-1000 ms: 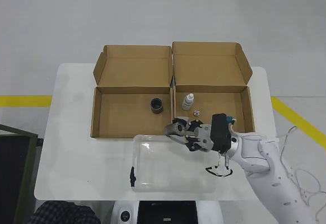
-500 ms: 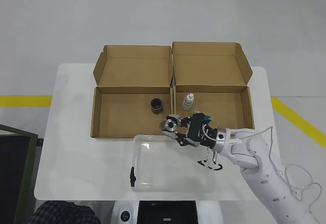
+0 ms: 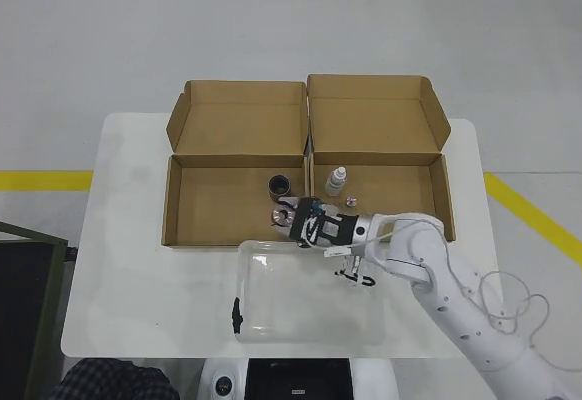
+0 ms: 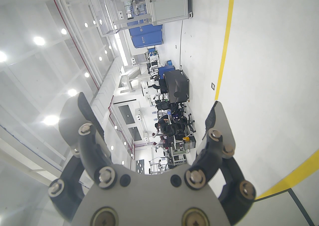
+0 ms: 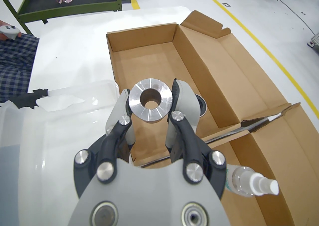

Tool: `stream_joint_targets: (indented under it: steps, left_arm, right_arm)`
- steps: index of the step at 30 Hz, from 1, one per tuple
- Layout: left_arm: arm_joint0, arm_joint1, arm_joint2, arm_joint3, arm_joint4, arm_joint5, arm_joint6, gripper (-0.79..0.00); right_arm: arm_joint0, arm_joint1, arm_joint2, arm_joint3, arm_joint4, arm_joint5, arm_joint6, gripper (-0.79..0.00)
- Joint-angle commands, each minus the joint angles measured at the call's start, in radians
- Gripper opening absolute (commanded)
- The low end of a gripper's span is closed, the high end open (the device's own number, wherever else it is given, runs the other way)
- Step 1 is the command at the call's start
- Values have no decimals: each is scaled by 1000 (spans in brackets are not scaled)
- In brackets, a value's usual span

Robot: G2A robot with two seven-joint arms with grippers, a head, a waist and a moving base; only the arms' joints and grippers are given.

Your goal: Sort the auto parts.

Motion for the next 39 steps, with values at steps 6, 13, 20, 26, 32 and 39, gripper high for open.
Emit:
stream_joint_targets:
  steps: [6,13,20,26,32,39]
  left_arm:
    - [0,0,0,0,0,0,0,0]
    - [0,0,0,0,0,0,0,0]
    - [0,0,0,0,0,0,0,0]
    - [0,0,0,0,0,0,0,0]
    - [0,0,0,0,0,0,0,0]
    - [0,0,0,0,0,0,0,0]
  right_arm:
    - [86,-26,-76,72,-21,20,47,-785]
    - [142,-47,-127,140,-32,17,91,-785]
    - [184,-64,-163,197,-48,16,124,-785]
    - [210,-78,-187,242,-61,22,138,-785]
    - [224,-90,-206,268,-79,22,147,-785]
    - [239,-101,-223,294,-99,21,169,-785]
